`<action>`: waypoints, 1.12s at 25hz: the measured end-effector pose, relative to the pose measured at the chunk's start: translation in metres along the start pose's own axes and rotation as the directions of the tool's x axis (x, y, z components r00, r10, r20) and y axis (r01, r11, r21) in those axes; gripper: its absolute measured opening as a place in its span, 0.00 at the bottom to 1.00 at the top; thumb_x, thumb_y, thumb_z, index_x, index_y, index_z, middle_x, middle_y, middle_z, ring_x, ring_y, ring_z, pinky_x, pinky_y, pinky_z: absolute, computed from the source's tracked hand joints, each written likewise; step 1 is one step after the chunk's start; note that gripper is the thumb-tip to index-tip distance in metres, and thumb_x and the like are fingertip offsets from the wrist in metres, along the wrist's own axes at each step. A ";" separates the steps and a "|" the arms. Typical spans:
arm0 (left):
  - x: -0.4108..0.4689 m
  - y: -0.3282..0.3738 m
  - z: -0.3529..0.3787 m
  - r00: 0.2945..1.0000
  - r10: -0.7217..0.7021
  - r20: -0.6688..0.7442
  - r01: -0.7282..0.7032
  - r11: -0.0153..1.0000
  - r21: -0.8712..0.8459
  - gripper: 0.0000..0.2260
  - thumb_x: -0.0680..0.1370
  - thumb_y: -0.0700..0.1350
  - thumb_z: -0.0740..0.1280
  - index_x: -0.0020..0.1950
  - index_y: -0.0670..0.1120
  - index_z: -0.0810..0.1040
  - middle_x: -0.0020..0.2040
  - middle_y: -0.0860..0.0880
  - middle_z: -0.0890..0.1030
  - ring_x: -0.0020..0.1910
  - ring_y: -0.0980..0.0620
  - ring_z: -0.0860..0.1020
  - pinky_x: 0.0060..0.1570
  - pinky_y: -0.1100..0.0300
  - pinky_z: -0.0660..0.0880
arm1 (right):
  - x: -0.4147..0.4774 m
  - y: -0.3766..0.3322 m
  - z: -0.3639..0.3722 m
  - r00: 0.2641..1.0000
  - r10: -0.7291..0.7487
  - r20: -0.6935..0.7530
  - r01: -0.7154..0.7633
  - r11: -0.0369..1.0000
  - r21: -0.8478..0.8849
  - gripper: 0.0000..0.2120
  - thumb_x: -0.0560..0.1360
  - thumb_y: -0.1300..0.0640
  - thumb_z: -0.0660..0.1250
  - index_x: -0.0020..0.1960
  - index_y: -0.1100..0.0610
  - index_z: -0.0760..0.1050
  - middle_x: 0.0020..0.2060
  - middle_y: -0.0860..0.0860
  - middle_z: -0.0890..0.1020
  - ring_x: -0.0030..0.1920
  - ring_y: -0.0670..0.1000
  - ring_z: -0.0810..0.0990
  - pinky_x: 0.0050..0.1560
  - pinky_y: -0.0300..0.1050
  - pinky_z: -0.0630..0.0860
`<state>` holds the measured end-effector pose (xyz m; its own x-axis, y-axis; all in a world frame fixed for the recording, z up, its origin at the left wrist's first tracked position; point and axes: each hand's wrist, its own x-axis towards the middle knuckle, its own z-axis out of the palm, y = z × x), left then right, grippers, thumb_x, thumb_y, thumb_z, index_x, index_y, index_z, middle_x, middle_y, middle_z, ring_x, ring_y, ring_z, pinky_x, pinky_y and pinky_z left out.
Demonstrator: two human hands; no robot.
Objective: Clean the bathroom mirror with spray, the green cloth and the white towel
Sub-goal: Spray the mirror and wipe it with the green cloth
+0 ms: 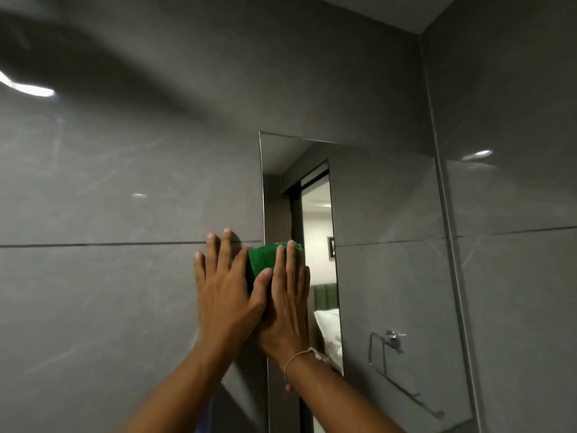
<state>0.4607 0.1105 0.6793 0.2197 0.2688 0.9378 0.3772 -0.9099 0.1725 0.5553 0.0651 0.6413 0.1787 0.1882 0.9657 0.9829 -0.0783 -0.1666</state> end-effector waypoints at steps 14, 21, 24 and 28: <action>-0.097 -0.014 -0.108 0.881 -0.342 0.327 0.470 0.548 -0.693 0.12 0.69 0.39 0.77 0.50 0.51 0.81 0.46 0.49 0.86 0.43 0.51 0.86 0.42 0.59 0.83 | -0.075 -0.066 -0.079 0.857 0.340 0.387 -0.515 0.582 0.629 0.39 0.70 0.62 0.76 0.75 0.46 0.61 0.64 0.53 0.77 0.59 0.44 0.79 0.54 0.34 0.79; -0.324 -0.075 -0.131 0.499 -0.493 0.713 0.862 0.200 -0.465 0.15 0.72 0.31 0.72 0.58 0.38 0.81 0.46 0.45 0.87 0.37 0.56 0.85 0.39 0.62 0.82 | -0.301 -0.126 -0.062 0.564 0.549 0.617 -0.820 0.280 0.500 0.26 0.70 0.67 0.75 0.61 0.47 0.73 0.57 0.56 0.82 0.57 0.55 0.83 0.57 0.54 0.81; -0.446 -0.099 -0.131 0.255 -0.554 0.793 0.961 0.050 -0.274 0.14 0.73 0.30 0.70 0.59 0.34 0.80 0.42 0.48 0.88 0.38 0.54 0.86 0.40 0.61 0.83 | -0.409 -0.144 -0.056 0.353 0.606 0.713 -0.935 0.199 0.293 0.25 0.70 0.68 0.74 0.59 0.47 0.73 0.57 0.55 0.82 0.57 0.54 0.83 0.58 0.54 0.81; -0.574 -0.119 -0.137 0.008 -0.660 0.751 0.997 -0.056 -0.060 0.12 0.75 0.32 0.69 0.57 0.39 0.81 0.50 0.42 0.87 0.43 0.49 0.86 0.43 0.57 0.83 | -0.524 -0.165 -0.046 0.074 0.588 0.805 -0.995 0.095 0.022 0.26 0.72 0.70 0.71 0.65 0.52 0.70 0.59 0.54 0.81 0.55 0.49 0.82 0.54 0.44 0.82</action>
<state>0.1665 0.0215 0.1614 0.4286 0.8401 -0.3324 0.1436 0.2999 0.9431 0.2977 -0.0659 0.1717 0.6272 0.7562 -0.1867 -0.0836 -0.1730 -0.9814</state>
